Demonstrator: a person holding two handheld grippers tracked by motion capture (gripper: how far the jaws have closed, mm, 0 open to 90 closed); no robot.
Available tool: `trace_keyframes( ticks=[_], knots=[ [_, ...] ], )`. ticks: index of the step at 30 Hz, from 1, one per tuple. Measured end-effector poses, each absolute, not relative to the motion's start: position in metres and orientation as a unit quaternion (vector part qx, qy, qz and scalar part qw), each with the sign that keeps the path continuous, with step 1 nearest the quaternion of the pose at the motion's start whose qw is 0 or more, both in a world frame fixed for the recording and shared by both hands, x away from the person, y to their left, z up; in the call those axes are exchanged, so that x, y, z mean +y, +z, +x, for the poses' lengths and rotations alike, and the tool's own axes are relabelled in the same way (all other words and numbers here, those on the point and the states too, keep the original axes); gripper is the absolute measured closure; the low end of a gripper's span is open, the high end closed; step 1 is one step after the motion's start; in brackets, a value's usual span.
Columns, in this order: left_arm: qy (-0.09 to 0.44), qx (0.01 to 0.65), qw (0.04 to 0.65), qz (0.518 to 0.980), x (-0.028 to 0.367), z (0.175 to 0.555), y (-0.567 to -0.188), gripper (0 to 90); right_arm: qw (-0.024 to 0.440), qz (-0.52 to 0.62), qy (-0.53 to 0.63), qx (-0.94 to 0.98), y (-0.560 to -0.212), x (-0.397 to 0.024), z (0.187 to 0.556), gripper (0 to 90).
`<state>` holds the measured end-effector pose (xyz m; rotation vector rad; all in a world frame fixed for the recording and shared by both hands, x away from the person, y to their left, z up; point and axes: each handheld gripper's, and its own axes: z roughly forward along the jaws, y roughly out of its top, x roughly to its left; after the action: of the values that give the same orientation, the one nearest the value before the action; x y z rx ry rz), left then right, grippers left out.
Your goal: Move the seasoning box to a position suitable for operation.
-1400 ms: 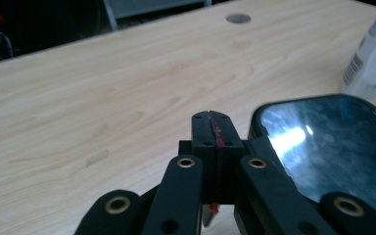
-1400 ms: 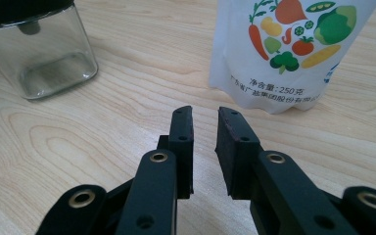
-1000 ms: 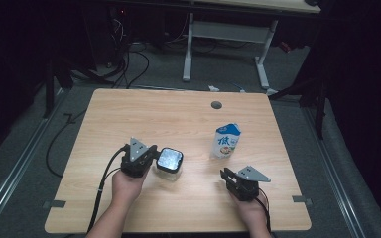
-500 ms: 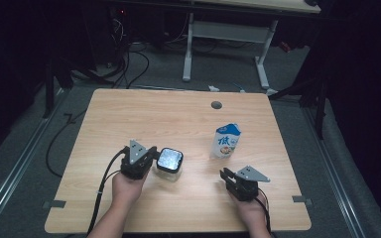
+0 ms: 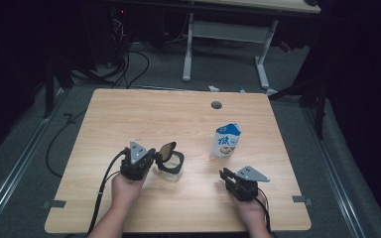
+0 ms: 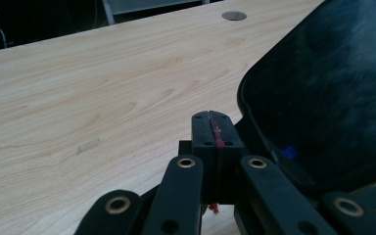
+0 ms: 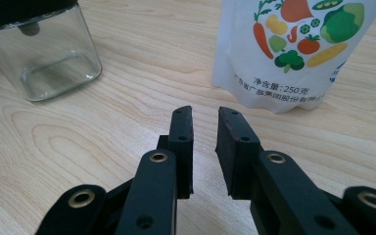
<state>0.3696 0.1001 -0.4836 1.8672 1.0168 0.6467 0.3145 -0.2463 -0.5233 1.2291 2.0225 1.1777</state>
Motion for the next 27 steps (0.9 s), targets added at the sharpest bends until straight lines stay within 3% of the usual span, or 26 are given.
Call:
trace_keyframes(
  ticks=[10,19,27],
  knots=[
    [0.261,0.409,0.465,0.74,0.101,0.367,-0.475,90.0,0.242,0.439,0.434,0.749,-0.523,-0.237,0.314,76.9],
    [0.254,0.401,0.48,0.738,0.098,0.365,-0.474,90.0,0.231,0.398,0.438,0.772,-0.511,-0.189,0.326,77.0],
    [0.253,0.4,0.48,0.739,0.096,0.365,-0.476,90.0,0.232,0.388,0.447,0.771,-0.5,-0.176,0.332,77.1]
  ],
)
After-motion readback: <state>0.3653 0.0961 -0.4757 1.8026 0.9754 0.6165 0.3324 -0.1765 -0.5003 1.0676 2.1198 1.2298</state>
